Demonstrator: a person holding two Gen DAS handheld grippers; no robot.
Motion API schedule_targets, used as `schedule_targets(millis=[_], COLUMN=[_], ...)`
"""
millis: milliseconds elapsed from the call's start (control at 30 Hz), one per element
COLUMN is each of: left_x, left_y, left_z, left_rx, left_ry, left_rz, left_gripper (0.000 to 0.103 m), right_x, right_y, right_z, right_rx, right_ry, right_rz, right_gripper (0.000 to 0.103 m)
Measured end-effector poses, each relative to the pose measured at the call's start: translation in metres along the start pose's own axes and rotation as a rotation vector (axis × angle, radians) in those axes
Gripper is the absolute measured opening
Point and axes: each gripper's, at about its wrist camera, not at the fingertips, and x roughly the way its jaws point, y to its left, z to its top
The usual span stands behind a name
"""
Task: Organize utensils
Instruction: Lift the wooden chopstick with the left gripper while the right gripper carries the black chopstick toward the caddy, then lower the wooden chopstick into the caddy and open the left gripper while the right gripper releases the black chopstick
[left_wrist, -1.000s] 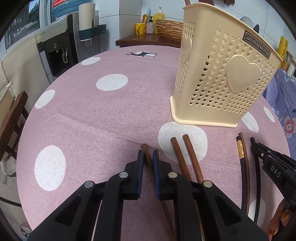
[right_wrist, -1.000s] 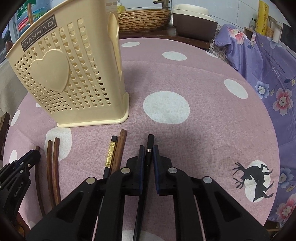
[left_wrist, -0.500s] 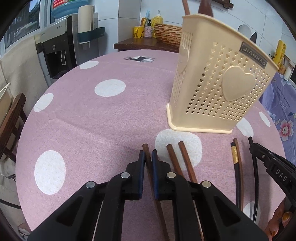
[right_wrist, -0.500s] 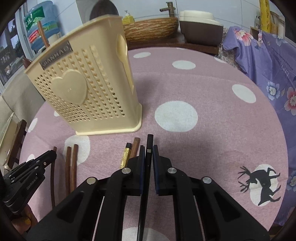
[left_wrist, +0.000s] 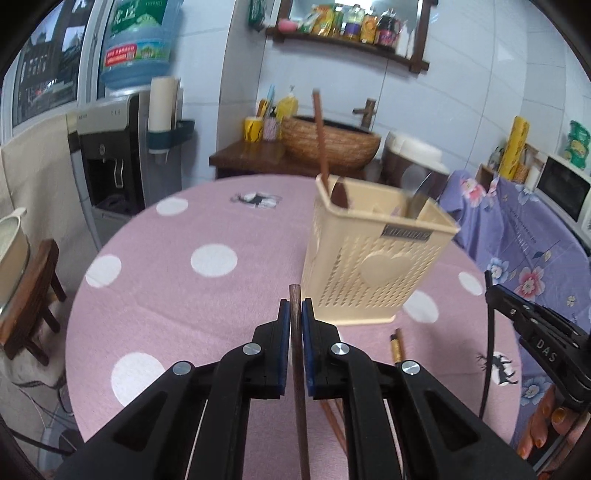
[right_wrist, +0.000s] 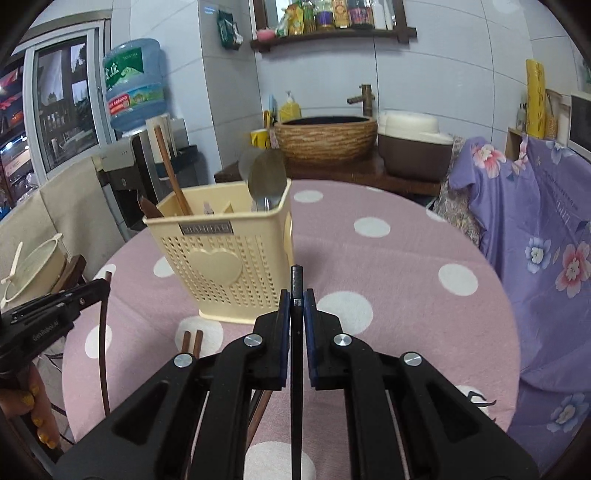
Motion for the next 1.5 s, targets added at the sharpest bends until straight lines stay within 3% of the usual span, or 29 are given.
schedule_targets(millis=[333, 1000, 1233, 1500], left_x=[-0.049, -0.074, -0.088, -0.112], left_y=[-0.002, -0.004, -0.014, -0.034], left_z=[0.031, 0.044, 0.072, 0.133], left_rx=[0.024, 0.045, 0.059, 0.083], left_ry=[-0.113, -0.167, -0.206, -0.279], left_rz=[-0.069, -0.107, -0.162, -0.212], left_gripper=[0.007, 0.007, 0.007, 0.007], right_x=[-0.042, -0.068, -0.084, -0.113], right_y=[-0.005, -0.005, 0.002, 0.019], right_z=[0.023, 0.042, 0.076, 0.144], right_rx=[0.007, -0.001, -0.030, -0.059], right_ry=[-0.075, -0.117, -0.144, -0.202], right_rz=[0.061, 0.112, 0.141, 0.183], right_gripper=[0.008, 0.008, 0.008, 0.008])
